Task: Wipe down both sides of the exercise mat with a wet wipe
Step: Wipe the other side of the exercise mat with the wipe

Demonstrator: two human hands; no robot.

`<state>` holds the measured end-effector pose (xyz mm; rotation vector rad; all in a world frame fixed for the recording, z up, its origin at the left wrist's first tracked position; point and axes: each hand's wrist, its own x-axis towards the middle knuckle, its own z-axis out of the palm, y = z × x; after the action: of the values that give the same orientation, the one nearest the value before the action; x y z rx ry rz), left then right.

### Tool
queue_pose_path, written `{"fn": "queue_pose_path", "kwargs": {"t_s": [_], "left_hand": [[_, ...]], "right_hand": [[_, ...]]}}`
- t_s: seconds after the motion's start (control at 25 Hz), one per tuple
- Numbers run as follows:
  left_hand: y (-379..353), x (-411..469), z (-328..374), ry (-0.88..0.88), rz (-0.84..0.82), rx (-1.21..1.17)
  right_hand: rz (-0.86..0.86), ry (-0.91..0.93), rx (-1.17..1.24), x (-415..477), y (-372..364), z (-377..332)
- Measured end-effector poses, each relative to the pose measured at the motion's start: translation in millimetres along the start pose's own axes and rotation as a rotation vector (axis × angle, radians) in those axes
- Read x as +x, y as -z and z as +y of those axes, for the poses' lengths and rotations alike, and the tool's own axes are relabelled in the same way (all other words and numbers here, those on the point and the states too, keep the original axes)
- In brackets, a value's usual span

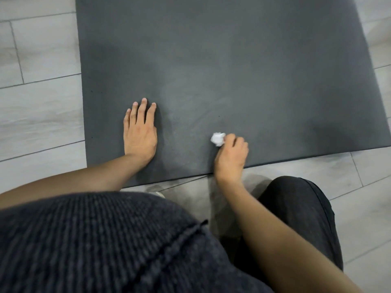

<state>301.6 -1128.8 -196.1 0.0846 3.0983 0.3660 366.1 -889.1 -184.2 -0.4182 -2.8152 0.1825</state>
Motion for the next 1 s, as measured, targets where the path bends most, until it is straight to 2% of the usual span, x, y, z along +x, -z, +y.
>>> {"fn": "queue_pose_path", "kwargs": {"t_s": [0.12,0.2,0.36,0.64,1.0], "left_hand": [[1,0,-2,-0.007,0.025,-0.014],[2,-1,-5,-0.037,0.051,-0.022],[2,13,-5,-0.136,0.097,-0.022],[25,68,-7,-0.188,0.035,-0.062],[31,205,21,-0.221,0.060,-0.079]], "right_hand": [[-0.184,0.451,0.159,-49,3,-52],[-0.231,0.536,0.230,-42,-1,-57],[-0.200,0.366,0.283,27,-13,-56],[-0.098,0.243,0.393,161,-22,-87],[-0.059,0.084,0.488,314,-72,-110]]}}
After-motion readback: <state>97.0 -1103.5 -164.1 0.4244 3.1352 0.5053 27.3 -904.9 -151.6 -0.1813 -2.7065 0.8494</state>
